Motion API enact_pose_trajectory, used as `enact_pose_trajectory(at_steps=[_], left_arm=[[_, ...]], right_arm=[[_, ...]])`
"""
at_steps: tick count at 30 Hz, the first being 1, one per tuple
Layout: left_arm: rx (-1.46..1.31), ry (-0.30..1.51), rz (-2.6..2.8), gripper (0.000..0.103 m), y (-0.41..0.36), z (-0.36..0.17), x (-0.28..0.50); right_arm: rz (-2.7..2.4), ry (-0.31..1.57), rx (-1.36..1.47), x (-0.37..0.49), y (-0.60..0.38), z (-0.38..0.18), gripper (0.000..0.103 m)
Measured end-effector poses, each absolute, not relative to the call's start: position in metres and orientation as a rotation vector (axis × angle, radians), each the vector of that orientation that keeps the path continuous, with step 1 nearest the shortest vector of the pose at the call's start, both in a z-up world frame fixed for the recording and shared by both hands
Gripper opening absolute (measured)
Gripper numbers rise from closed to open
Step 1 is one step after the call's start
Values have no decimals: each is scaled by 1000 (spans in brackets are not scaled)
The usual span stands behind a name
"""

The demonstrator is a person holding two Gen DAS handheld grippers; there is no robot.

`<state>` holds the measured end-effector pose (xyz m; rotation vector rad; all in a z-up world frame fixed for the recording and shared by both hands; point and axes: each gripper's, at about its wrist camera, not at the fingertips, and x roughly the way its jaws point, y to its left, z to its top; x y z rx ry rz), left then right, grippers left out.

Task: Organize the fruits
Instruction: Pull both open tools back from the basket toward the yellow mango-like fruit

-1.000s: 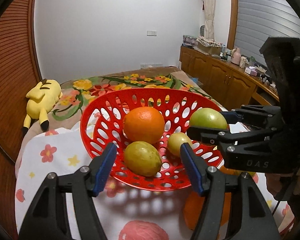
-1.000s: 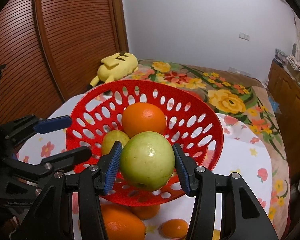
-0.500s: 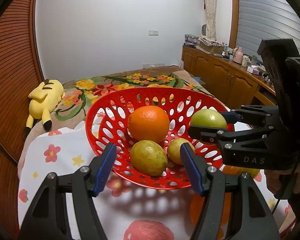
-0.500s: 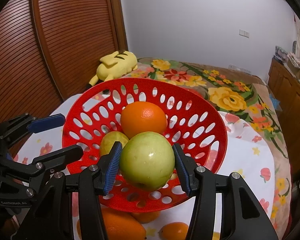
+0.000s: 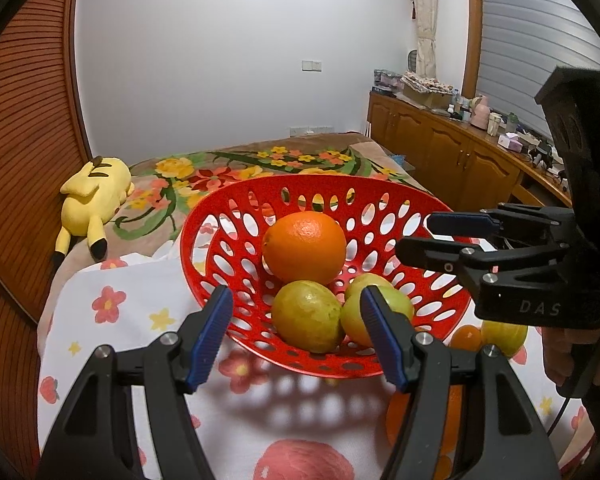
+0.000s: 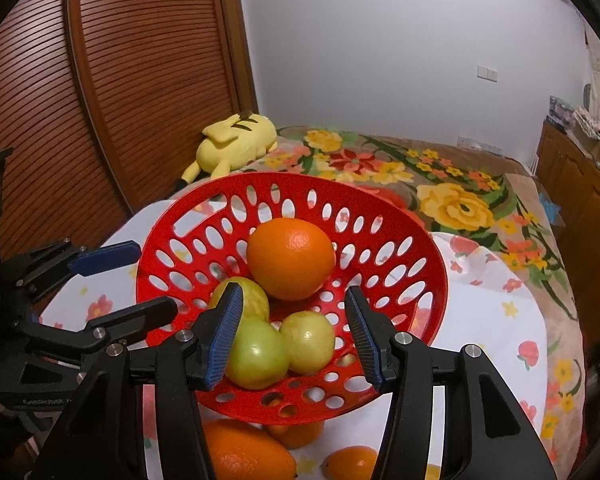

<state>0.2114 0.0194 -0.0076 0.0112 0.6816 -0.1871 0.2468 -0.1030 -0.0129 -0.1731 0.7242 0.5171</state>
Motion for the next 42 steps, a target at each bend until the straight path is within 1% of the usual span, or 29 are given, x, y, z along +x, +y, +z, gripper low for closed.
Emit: enact_pose_trajectory(at_steps=[9,19,25,27,32,38,42], left_arm=[[-3,671,-189,66,25,-6,204],[-27,648,-203,66,28,-6,188],[-19,625,-229,67,21,-2,169],[-29,619,-240,68,19,-2,162],[-30,608,-259,71,14,-8,151],[-43,630,-262,71,12,-19,146],[-46,643,-269,71,9,-26,143]], right_arm=[[507,710,-175,232,-117,-15,54],[510,645,-158,190,-145,-4,54],[490,623,-152,167,-163,-6,54],[471,621,-156,161,-170,-10,56],[416,651,-153,155,-189,-29,59],[385,668,-135,148,-206,-42,65],[375,695,-140,150,-209,-51,67]])
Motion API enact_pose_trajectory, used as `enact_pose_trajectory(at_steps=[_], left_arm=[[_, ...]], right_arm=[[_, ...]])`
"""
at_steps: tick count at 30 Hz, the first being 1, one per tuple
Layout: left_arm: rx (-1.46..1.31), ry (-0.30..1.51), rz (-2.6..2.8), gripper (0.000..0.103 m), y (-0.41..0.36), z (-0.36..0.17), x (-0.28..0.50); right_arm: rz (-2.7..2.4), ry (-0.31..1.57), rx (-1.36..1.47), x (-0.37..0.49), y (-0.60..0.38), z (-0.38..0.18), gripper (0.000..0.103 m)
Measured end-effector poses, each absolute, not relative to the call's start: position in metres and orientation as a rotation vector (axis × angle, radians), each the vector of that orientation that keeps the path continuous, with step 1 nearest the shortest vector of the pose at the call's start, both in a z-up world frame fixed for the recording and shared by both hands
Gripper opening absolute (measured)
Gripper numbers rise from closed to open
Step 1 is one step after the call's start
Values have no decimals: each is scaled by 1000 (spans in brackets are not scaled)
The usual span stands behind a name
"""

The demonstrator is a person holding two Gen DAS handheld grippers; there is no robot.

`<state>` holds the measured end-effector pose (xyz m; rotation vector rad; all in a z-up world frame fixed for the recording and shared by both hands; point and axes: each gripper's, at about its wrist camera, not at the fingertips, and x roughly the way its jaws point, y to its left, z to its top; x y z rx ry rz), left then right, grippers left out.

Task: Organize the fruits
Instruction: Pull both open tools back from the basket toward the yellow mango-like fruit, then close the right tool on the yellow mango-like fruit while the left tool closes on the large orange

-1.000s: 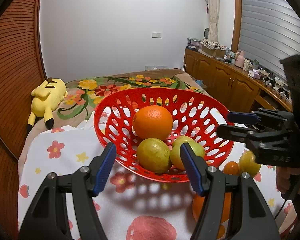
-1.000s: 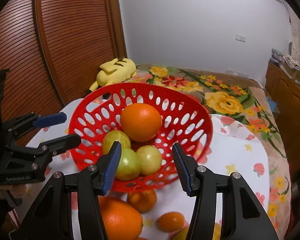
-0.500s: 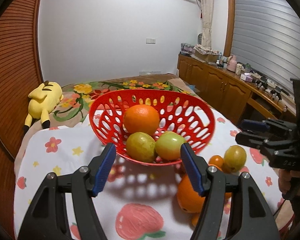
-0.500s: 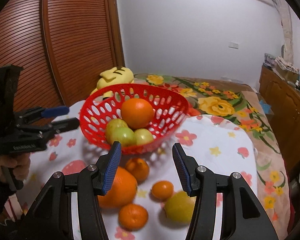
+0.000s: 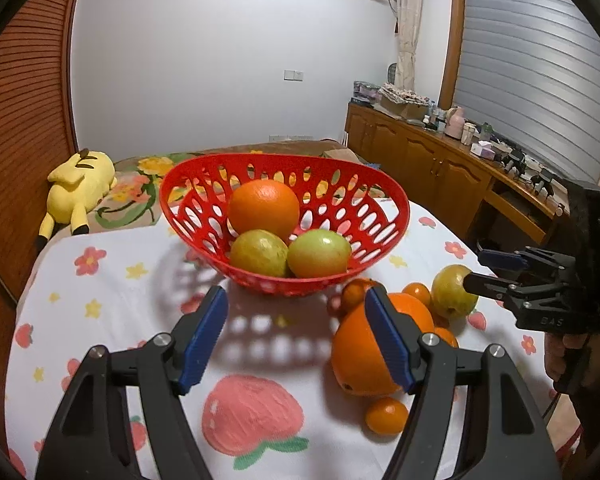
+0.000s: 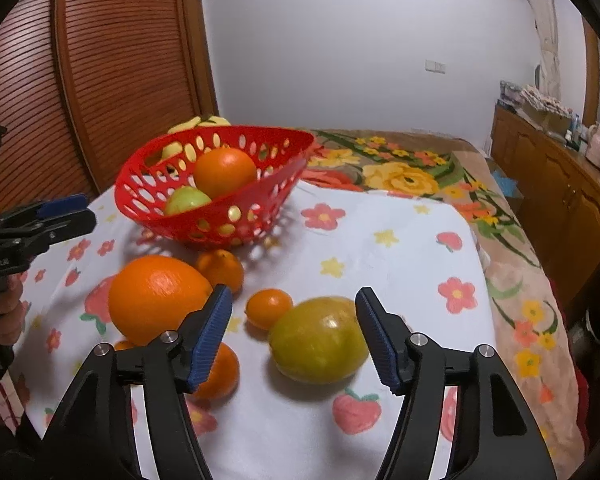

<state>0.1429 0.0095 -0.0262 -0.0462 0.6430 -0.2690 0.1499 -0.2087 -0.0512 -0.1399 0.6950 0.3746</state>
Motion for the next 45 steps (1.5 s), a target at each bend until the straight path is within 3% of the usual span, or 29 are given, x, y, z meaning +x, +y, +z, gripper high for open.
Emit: enact_pose_trajectory(at_steps=[18,32,45], left_arm=[[-40,679,-306,71,-13,-41,142],[-37,700,-332,71,-28,-44,145],[-15,724,-366,71,-45,-46,148]], right_arm=[[319,793,-144,171,-215,-81,76],[330,838,-67,178,-223,-94,74],[338,797,-5,122,-242,-92,74]])
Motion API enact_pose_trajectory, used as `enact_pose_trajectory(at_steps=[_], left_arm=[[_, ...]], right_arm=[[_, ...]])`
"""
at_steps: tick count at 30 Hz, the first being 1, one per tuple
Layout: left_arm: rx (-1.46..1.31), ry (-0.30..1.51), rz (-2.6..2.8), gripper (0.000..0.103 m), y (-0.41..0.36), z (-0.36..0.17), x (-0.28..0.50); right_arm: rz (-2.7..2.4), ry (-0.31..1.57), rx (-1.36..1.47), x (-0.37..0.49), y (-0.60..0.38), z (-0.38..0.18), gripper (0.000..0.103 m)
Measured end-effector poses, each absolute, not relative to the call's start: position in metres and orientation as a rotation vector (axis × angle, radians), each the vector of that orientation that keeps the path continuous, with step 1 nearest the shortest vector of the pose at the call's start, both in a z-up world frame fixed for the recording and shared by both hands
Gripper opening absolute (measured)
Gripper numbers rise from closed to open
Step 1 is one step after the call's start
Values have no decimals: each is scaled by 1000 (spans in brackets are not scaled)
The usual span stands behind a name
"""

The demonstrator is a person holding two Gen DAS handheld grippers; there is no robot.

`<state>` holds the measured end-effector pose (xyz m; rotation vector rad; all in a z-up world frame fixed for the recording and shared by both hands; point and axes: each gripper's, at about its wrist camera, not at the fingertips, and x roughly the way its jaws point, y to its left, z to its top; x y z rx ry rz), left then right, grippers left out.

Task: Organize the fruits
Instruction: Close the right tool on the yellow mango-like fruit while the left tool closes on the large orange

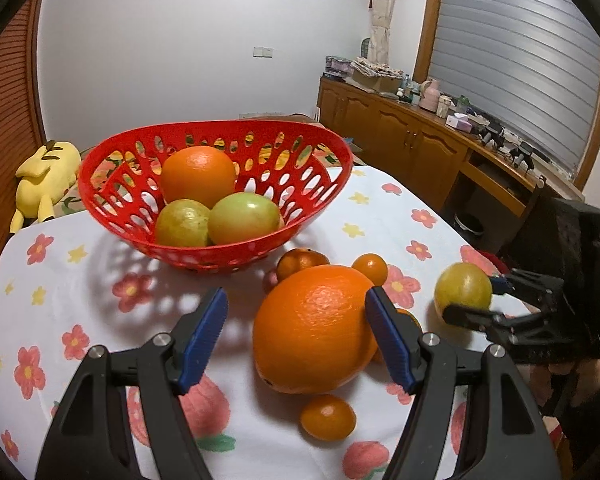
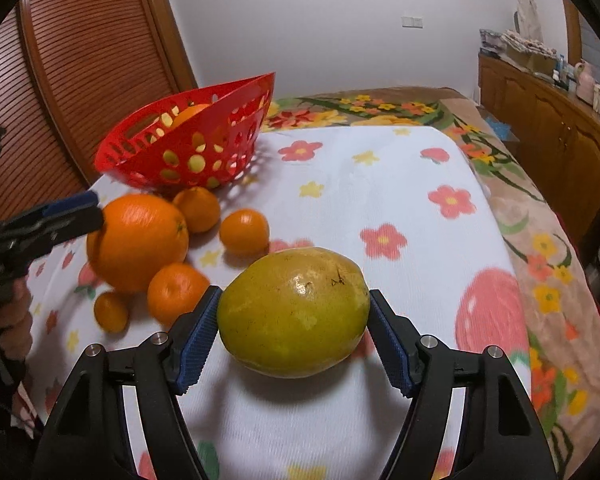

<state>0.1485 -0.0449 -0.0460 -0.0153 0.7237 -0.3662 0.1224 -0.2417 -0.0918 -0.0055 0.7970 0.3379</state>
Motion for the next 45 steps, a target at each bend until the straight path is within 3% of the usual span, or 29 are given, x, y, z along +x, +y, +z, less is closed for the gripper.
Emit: enact_pose_trajectory(at_steps=[14,30,45], left_arm=[[-4,754,-379,73,-55,-51,153],[-4,823,-416,85,-64,-73,163],[2,844,-436,84,-66,-80,170]], right_arm=[[335,773,26,101,-246,-97,74],[324,757,14,100,-246,-99,74],[324,757,13,99,-245,-99,74]])
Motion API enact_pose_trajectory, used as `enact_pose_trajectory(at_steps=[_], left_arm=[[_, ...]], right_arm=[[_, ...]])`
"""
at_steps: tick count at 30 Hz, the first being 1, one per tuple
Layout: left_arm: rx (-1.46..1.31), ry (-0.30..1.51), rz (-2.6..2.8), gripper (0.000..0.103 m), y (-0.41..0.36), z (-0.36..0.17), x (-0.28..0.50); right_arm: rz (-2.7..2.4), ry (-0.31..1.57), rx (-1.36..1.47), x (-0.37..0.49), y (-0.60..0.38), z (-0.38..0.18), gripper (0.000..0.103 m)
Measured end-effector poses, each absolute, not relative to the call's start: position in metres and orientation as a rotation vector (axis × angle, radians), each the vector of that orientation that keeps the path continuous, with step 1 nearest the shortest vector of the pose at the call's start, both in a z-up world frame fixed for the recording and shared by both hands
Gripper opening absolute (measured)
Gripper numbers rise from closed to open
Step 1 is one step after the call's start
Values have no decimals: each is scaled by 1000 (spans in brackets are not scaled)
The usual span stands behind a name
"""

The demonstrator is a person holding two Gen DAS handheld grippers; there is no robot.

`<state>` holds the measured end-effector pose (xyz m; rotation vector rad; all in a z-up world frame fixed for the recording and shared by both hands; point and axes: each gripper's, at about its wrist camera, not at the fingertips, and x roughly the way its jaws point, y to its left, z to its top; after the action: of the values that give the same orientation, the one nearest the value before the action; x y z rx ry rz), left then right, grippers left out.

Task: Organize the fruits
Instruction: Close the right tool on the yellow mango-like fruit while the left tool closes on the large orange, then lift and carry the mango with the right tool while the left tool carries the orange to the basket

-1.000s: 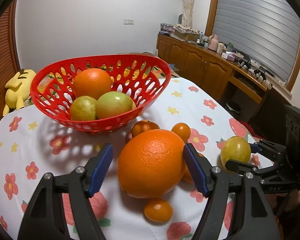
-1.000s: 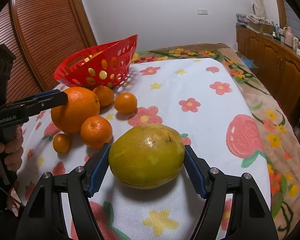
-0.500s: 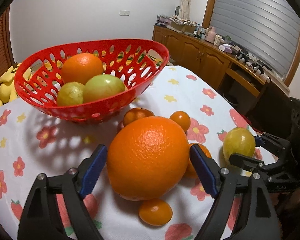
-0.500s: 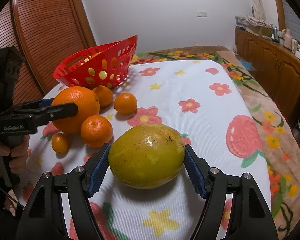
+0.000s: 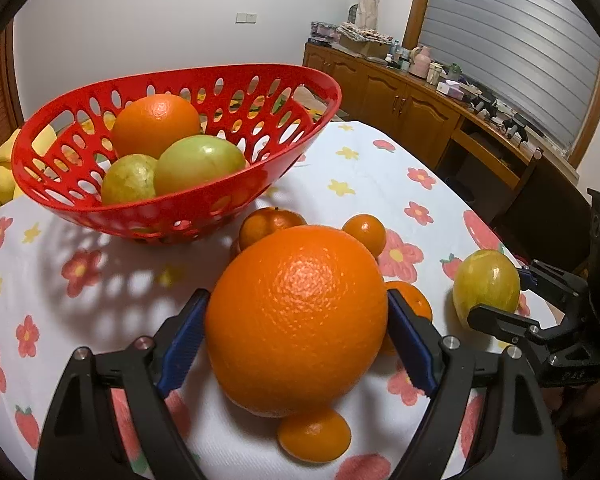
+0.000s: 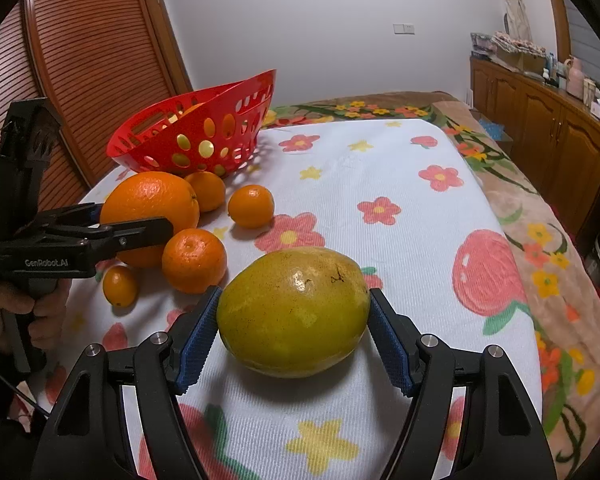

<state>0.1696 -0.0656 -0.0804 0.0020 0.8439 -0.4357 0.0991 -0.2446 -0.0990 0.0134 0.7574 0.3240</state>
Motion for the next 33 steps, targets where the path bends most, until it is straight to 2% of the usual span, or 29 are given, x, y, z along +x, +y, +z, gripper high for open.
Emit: enact_pose_trajectory(at_steps=[11,24,33], left_arm=[[-24,828,-440,81,-58,-75,163],[-70,723,-448,81,-35,-32,138],[-74,669,-406,81,-14,-7,136]], right_arm=[[324,758,13,99,-244,-99,74],[326,749,2,99,-242,-95,74],[384,654,-13,102,-229,-46,74]])
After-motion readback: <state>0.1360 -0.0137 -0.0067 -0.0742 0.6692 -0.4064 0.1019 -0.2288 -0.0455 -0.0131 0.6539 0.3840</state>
